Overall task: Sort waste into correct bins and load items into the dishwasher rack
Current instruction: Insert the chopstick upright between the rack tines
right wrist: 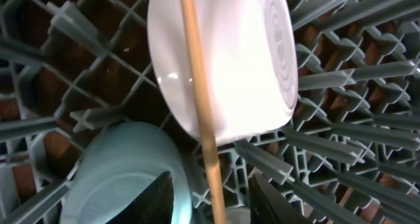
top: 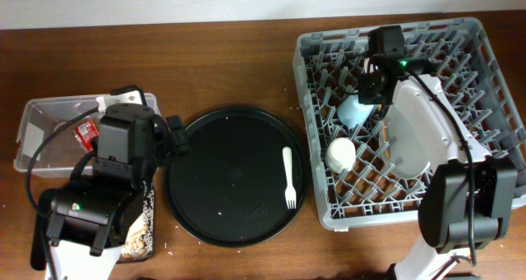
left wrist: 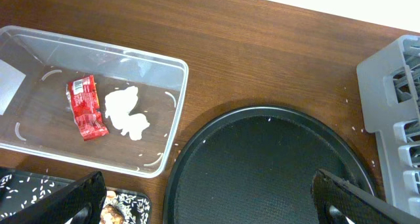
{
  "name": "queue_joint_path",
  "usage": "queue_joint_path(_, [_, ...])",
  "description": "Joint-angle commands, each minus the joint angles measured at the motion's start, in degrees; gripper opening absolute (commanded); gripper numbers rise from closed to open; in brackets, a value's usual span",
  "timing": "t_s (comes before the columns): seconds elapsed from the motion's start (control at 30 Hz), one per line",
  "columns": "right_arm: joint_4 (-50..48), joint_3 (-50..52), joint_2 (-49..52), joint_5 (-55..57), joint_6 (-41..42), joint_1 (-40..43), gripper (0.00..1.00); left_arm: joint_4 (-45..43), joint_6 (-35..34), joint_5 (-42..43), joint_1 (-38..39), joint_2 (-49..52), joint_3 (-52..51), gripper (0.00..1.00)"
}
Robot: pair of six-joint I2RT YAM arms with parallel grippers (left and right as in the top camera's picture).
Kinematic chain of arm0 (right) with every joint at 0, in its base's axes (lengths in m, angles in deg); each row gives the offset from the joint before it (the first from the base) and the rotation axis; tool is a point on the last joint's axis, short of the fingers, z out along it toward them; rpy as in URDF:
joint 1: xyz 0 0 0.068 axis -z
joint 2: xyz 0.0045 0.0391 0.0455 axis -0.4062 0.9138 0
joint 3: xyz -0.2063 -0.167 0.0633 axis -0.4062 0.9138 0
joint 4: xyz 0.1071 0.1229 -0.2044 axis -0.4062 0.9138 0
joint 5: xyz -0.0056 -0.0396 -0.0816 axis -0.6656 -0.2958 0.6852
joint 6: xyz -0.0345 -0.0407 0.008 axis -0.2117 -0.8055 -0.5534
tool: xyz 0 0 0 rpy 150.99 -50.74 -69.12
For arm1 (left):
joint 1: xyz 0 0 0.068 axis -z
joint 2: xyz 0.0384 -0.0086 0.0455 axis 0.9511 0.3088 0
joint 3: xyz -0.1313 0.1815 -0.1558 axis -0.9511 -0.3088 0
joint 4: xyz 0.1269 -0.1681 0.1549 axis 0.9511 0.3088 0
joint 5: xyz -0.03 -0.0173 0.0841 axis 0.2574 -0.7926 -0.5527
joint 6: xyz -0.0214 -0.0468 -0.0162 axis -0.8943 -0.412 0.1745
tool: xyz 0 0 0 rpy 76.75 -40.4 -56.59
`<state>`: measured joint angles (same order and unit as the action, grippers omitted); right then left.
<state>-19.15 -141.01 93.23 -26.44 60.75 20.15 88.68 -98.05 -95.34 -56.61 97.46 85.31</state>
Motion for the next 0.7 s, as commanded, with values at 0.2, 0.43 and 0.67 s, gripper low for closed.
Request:
queue_joint_path(0.2, [-2.0, -0.5, 1.0, -12.2, 0.3, 6.1, 0.36, -0.1, 0.5, -0.8, -0.2, -0.2, 0.8, 0.99])
queue_joint_path(0.43, [-2.3, -0.4, 3.4, -12.1, 0.2, 5.8, 0.28, -0.1, 0.5, -0.8, -0.2, -0.2, 0.8, 0.99])
queue_joint_path(0.67, [-2.0, -0.4, 3.5, -12.0, 0.3, 5.7, 0.11, -0.1, 0.5, -0.8, -0.2, -0.2, 0.8, 0.99])
